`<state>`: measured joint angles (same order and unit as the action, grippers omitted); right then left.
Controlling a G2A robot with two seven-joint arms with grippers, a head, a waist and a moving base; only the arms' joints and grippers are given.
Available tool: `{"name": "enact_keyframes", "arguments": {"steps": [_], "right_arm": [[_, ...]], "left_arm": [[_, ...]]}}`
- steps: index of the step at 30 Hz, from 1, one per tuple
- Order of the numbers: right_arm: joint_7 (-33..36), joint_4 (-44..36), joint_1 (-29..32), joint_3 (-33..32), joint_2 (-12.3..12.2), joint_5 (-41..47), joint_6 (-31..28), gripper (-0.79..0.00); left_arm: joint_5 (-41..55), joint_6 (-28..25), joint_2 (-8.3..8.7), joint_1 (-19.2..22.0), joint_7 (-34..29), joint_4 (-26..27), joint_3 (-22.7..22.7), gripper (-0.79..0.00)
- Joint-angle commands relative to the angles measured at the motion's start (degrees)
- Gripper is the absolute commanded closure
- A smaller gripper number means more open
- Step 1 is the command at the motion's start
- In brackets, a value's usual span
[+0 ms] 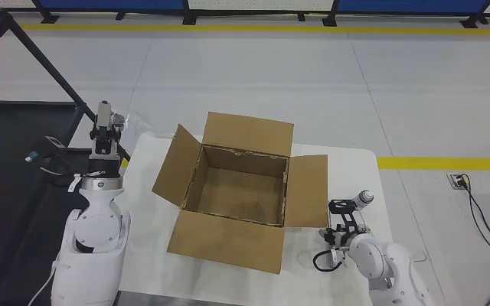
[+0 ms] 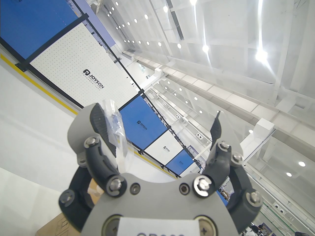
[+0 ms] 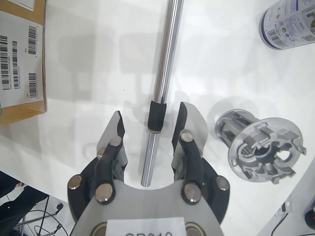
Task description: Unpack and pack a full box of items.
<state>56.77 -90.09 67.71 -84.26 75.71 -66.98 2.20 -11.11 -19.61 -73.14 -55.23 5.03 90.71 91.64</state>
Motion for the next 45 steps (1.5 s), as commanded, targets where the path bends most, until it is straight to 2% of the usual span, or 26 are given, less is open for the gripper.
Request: {"name": "enact_keyframes", "arguments": {"steps": [1,11,19,34,36,37,41,45], "right_arm": [[-0.5,0.1,-0.1,0.2,0.0,0.2,0.2,-0.357],[0.3,0.7,-0.9,1.6,-0.2,-1.2,1.9,-0.314],[0.9,2.0,-2.1,3.0,-0.2,-2.5,3.7,-0.209],[2.3,4.7,-4.1,5.0,-0.1,-4.0,5.5,-0.12],[2.4,5.0,-4.2,5.0,-0.2,-4.0,5.6,0.0],[2.1,4.9,-4.2,4.7,-0.2,-3.7,5.8,0.0],[0.0,1.8,-2.8,2.5,-0.4,-2.3,6.5,0.0],[-3.1,-7.5,1.1,-0.9,-0.8,-2.4,9.6,0.0]], "left_arm": [[-0.1,-0.1,0.0,0.0,-0.1,0.0,0.0,-0.785],[0.0,-0.2,0.0,0.1,-0.1,-0.2,0.2,-0.785],[0.0,-0.5,0.04,-0.1,-0.1,-0.4,0.7,-0.785],[0.3,-1.0,0.06,-0.6,0.2,-0.2,1.2,-0.785],[0.3,-1.0,0.06,-0.6,0.2,-0.2,1.3,-0.785],[0.3,-1.0,0.06,-0.6,0.2,-0.2,1.3,-0.785],[0.1,-1.0,0.07,-0.7,0.2,0.0,1.3,-0.785],[0.0,-1.0,0.06,-0.9,0.3,0.3,1.3,-0.785]]}}
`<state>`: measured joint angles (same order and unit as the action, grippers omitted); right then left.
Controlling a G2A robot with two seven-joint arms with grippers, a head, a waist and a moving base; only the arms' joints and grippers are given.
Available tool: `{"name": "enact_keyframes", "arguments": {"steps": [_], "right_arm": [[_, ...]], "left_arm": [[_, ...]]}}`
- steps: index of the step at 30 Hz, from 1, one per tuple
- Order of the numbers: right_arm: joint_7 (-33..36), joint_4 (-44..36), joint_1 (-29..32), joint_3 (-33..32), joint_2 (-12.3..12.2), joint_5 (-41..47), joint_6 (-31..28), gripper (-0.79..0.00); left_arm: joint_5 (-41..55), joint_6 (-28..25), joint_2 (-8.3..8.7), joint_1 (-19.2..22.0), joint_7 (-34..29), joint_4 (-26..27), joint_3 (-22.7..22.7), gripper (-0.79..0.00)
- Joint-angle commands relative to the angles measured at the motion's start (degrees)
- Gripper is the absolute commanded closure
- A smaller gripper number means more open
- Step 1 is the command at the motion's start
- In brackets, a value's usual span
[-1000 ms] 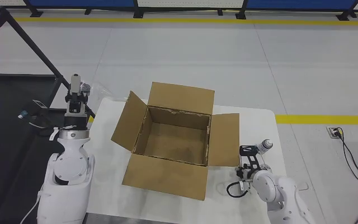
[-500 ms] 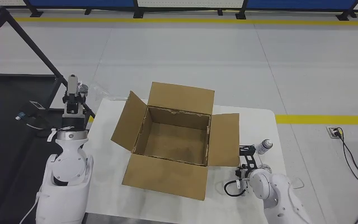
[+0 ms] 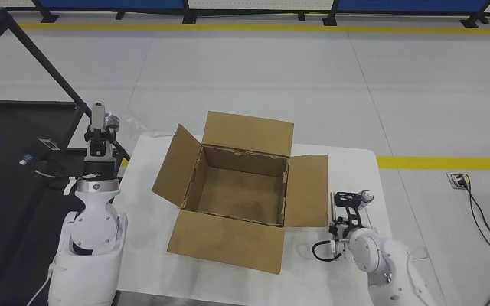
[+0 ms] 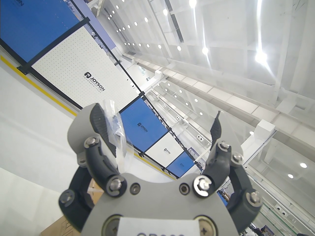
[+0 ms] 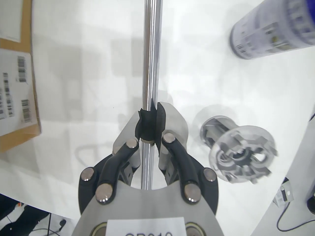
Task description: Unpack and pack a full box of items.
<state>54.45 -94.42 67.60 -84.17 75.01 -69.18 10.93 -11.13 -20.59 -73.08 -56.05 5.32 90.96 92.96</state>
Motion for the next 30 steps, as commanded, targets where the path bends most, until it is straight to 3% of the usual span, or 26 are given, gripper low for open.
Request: {"name": "enact_keyframes", "arguments": {"steps": [1,8,12,15,18,22,30], "right_arm": [[-1.2,-6.2,2.3,-1.6,-0.2,-0.9,1.5,0.0],[-3.3,-27.1,6.5,-1.5,-0.5,-9.1,3.1,0.0],[-3.6,-34.1,5.2,4.2,-0.3,-14.5,1.9,0.0],[-2.2,-33.9,0.8,10.7,0.1,-17.0,-0.4,0.0],[0.3,-28.8,-6.6,18.3,1.1,-18.0,-1.7,0.0],[2.0,-15.7,-19.2,28.6,3.6,-16.1,-1.3,0.0],[2.2,16.6,-42.8,46.3,12.4,-3.2,-0.4,0.0]], "left_arm": [[0.0,0.0,-0.01,-0.1,0.0,0.2,0.0,-0.785],[-0.3,0.1,0.0,-0.8,0.2,1.0,0.2,-0.785],[-0.2,0.0,0.03,-1.8,1.3,2.0,1.1,-0.785],[0.0,-0.1,0.05,-2.9,2.3,2.7,2.1,-0.785],[0.3,-0.3,0.11,-4.1,2.9,3.5,3.2,-0.785],[0.6,-0.6,0.18,-5.9,4.2,4.9,5.1,-0.785],[1.2,-0.5,0.32,-9.2,4.7,7.3,7.9,-0.785]]}}
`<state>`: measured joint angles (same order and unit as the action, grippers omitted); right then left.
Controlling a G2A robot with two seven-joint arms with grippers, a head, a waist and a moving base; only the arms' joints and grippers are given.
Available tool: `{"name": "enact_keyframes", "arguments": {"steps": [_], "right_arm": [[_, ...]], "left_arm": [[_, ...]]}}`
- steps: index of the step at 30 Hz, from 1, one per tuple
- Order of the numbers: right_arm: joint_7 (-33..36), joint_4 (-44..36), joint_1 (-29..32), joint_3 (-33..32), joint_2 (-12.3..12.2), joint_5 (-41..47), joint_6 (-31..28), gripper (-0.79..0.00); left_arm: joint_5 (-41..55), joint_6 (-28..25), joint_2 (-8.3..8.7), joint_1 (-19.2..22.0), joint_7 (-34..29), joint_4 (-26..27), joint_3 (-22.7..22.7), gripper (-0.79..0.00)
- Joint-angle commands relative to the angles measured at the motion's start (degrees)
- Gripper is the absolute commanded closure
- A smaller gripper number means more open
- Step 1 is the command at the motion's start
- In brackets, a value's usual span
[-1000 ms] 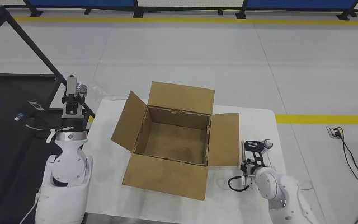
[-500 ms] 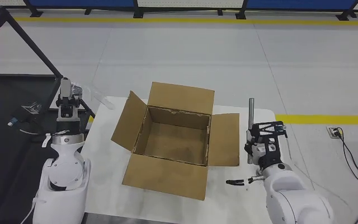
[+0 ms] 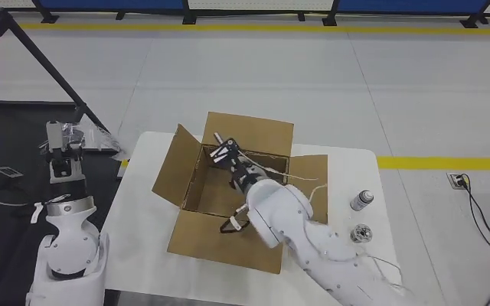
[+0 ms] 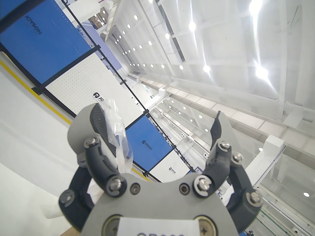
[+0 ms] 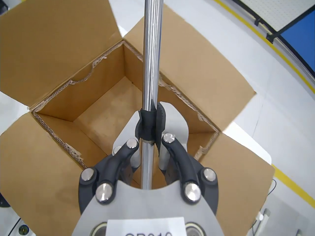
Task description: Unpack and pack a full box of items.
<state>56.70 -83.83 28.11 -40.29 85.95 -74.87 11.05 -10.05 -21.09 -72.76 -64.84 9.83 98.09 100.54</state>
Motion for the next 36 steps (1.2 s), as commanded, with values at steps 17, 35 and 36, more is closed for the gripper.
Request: {"name": "enact_keyframes", "arguments": {"steps": [17,35,36], "right_arm": [[-4.2,49.6,-16.0,13.0,15.4,15.6,-5.4,0.0],[-11.4,65.3,-16.8,12.1,20.7,17.6,-5.8,-0.345],[-11.7,65.6,-16.9,11.9,20.8,17.7,-5.8,-0.351]], "left_arm": [[0.7,0.4,0.1,-0.1,-1.5,0.0,0.9,-0.785],[0.6,0.5,0.14,0.9,-1.7,-1.3,0.9,-0.785],[0.6,0.5,0.14,0.9,-1.7,-1.4,0.9,-0.785]]}}
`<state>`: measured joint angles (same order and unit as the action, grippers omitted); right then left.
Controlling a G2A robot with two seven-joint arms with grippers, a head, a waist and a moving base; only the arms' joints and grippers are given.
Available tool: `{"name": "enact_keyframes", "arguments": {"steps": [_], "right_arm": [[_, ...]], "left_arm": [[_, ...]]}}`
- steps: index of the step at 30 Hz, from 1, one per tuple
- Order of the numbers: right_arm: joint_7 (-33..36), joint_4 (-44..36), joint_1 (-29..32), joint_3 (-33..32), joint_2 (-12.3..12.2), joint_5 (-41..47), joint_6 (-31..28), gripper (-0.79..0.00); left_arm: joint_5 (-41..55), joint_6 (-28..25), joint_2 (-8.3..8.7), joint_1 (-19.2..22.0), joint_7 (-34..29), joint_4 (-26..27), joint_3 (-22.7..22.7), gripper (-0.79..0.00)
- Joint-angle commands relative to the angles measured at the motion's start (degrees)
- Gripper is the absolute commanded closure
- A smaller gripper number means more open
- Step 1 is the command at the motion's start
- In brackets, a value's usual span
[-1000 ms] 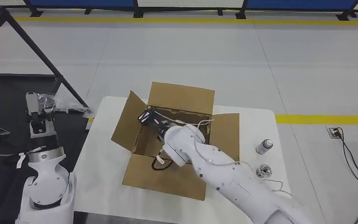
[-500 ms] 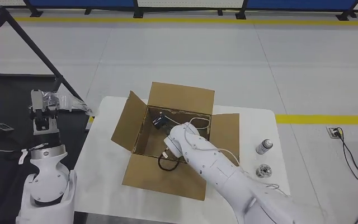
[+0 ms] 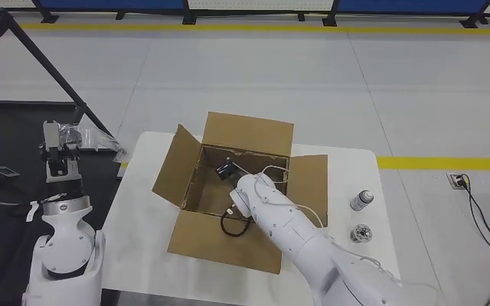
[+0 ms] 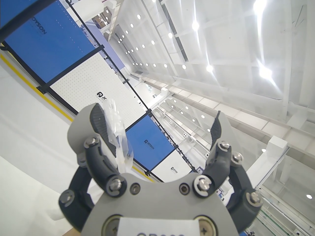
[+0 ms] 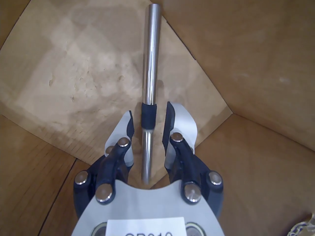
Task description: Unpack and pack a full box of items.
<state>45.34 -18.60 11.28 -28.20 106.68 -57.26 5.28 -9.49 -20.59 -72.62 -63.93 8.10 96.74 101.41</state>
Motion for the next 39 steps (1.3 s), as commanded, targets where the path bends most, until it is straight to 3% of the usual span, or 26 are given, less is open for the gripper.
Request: {"name": "enact_keyframes", "arguments": {"steps": [1,3,10,12,13,17,20,23,26,28,30,35,39], "right_arm": [[-0.8,0.6,0.0,-0.4,0.2,0.3,-0.3,-0.351],[-1.6,0.8,-0.1,-0.8,0.2,0.6,-1.0,-0.317],[-5.9,-2.3,-0.4,-3.5,-0.9,2.2,-3.9,-0.391],[-6.7,-4.7,-0.1,-4.4,-1.8,2.2,-4.6,-0.536],[-7.1,-6.4,0.3,-5.0,-2.4,2.1,-5.2,-0.566],[-6.5,-17.6,4.1,-7.7,-5.7,-0.4,-5.0,-0.57],[-2.5,-33.8,10.8,-11.6,-9.7,-5.4,-2.7,-0.582],[4.7,-57.1,22.6,-17.9,-14.6,-14.9,-0.8,-0.57],[10.0,-78.8,36.2,-24.5,-18.2,-23.9,-2.1,-0.634],[10.6,-88.4,43.3,-27.8,-19.6,-28.3,-2.9,-0.69],[10.6,-94.9,48.3,-30.9,-20.6,-32.4,-2.6,-0.785],[11.7,-107.5,58.0,-41.6,-22.0,-38.1,1.3,-0.785],[15.0,-111.8,64.1,-53.3,-22.7,-37.2,3.2,-0.785]], "left_arm": [[0.0,0.0,0.0,0.0,0.0,-0.1,0.0,-0.785],[0.0,0.0,0.0,0.1,0.0,-0.1,0.0,-0.785],[-0.2,-0.1,-0.03,0.9,-0.4,-0.5,-0.9,-0.785],[-0.2,0.0,-0.05,1.2,-0.6,-0.7,-1.3,-0.785],[-0.2,-0.1,-0.05,1.4,-0.7,-0.8,-1.5,-0.785],[-0.3,-0.2,-0.09,2.1,-1.2,-1.2,-2.3,-0.785],[-0.4,-0.3,-0.11,2.6,-1.4,-1.4,-2.8,-0.785],[-0.5,-0.4,-0.13,2.9,-1.6,-1.7,-3.3,-0.785],[-0.5,-0.4,-0.16,3.1,-1.8,-1.7,-3.7,-0.785],[-0.7,-0.6,-0.17,3.3,-1.9,-1.7,-3.9,-0.785],[-0.7,-0.6,-0.18,3.3,-2.0,-1.7,-4.1,-0.785],[-0.5,-0.6,-0.21,3.5,-2.5,-1.9,-4.7,-0.785],[-0.6,-0.7,-0.26,3.8,-2.8,-2.3,-5.4,-0.785]]}}
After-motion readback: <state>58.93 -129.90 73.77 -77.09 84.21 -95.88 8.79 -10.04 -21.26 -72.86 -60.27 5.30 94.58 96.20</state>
